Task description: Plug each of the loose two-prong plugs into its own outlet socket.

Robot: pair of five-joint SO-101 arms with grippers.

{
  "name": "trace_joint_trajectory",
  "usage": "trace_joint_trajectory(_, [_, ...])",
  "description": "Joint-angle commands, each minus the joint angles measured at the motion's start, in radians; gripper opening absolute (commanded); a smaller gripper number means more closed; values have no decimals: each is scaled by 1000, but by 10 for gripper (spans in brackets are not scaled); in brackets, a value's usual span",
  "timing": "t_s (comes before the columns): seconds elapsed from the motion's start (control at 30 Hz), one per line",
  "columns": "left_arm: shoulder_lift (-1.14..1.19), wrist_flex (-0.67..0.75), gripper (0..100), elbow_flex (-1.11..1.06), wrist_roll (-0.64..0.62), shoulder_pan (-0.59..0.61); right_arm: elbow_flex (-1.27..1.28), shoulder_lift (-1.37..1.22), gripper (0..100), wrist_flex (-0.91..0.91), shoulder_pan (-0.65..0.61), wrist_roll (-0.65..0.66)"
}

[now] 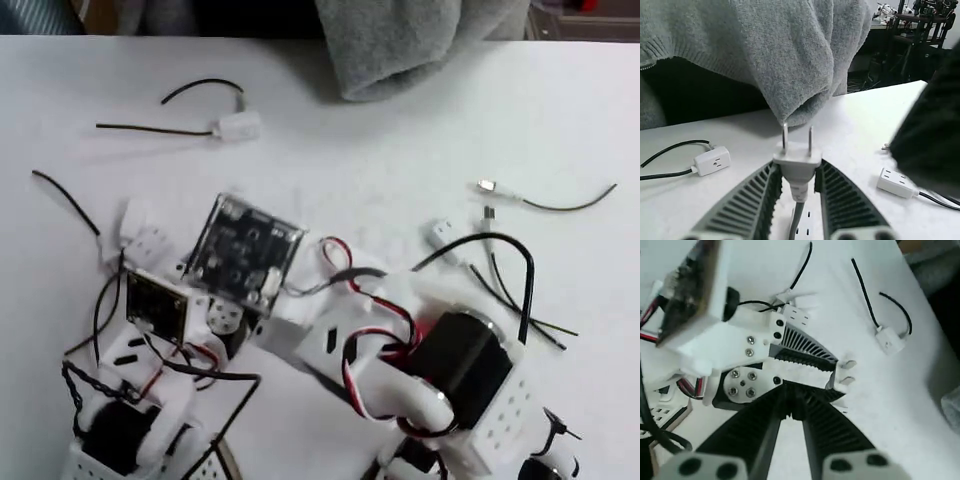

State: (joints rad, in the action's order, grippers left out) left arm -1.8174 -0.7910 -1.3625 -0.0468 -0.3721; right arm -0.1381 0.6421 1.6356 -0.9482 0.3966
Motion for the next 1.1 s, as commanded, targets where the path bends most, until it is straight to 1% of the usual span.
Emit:
trace_joint_trajectory(0.0, [-10, -2, 23, 46, -8, -10, 3, -4, 18, -108, -7, 63])
trace_joint_trajectory(0.13, [-10, -2, 23, 48, -8, -10, 153, -4, 18, -257, -4, 112])
trace_joint_trajectory(0.23, [-10, -2, 23, 48, -8, -10, 269, -4, 18, -383, 41, 146])
trace_joint_trajectory(0.4, [-10, -2, 23, 48, -8, -10, 420, -4, 18, -559, 177, 149])
trace_joint_trajectory(0.67, [-10, -2, 23, 48, -8, -10, 519, -5, 18, -720, 387, 167])
trace_joint_trajectory(0.8, [-10, -2, 23, 48, -8, -4, 568, -5, 18, -762, 473, 270])
trace_joint_trajectory(0.9, [-10, -2, 23, 48, -8, -4, 569, 4, 18, -760, 509, 285])
trace_joint_trajectory(0.97, [-10, -2, 23, 44, -8, -5, 554, 7, 18, -757, 512, 288])
trace_joint_trajectory(1.07, [-10, -2, 23, 43, -8, -7, 466, 7, 18, -713, 499, 282])
